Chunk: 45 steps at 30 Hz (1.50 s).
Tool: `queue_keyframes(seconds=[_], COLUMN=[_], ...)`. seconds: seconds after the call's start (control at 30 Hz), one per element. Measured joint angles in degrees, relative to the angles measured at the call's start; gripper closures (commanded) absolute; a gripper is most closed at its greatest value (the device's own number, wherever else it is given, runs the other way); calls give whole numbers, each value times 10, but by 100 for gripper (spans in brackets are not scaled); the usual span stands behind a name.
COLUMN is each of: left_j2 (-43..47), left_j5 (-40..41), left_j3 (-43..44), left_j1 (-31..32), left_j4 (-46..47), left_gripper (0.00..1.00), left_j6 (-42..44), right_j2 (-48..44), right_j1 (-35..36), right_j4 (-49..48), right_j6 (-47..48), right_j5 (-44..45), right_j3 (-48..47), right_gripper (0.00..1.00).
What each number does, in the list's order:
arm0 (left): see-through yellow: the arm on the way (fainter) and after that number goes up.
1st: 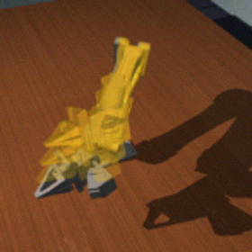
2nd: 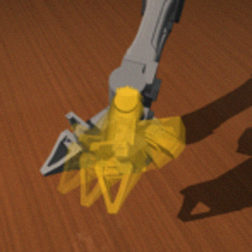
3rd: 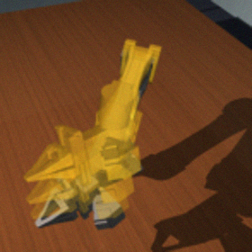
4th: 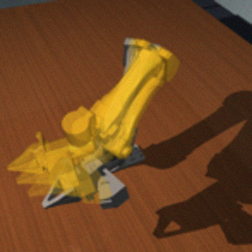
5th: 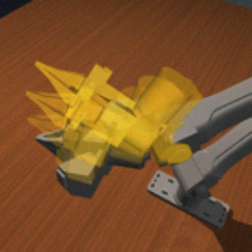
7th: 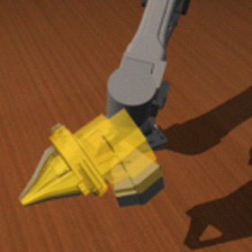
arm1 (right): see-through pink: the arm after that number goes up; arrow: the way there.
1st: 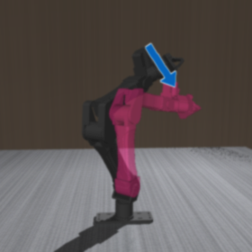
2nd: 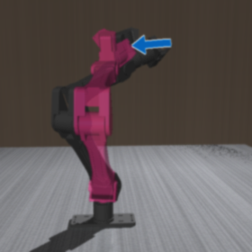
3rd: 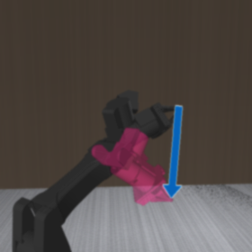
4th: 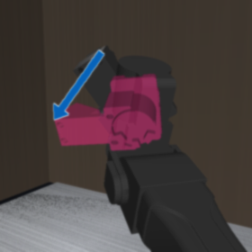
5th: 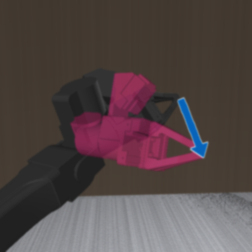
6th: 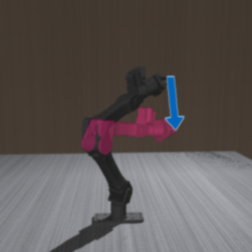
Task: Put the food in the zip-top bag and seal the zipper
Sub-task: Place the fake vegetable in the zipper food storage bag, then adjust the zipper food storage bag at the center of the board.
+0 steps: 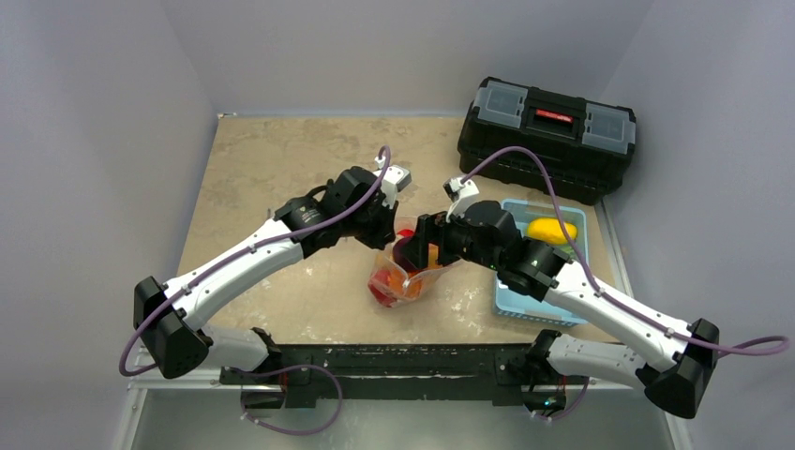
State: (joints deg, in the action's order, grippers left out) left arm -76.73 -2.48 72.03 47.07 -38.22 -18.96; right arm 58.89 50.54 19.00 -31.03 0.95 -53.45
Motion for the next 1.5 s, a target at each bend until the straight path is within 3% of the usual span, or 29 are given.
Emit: queue_keyframes(seconds=[0.37,0.7,0.87,1.0,1.4,1.5], left_j2=[3,9,10,12,25,38], left_j5=[3,12,14,16,45,58], left_j3=[-4,-6,-6,-6,-7,-14], left_j1=[0,0,0,0,0,0], left_j4=[4,4,4,4,-1,-2], left_gripper=[100,100,100,100,100,100], left_j6=[0,0,0,0,0,-9], right_j2=[9,-62,-81,-73,59,80], right_j1=[33,34,34,34,34,34], right_j4=[35,156,207,224,134,108], right_j6=[2,-63,-101,-109,-42,-23], right_j5=[49,297,347,334,216,204], right_j3=[-60,-95,-65,-26,-14,-42], right_gripper=[16,19,23,33,100,100])
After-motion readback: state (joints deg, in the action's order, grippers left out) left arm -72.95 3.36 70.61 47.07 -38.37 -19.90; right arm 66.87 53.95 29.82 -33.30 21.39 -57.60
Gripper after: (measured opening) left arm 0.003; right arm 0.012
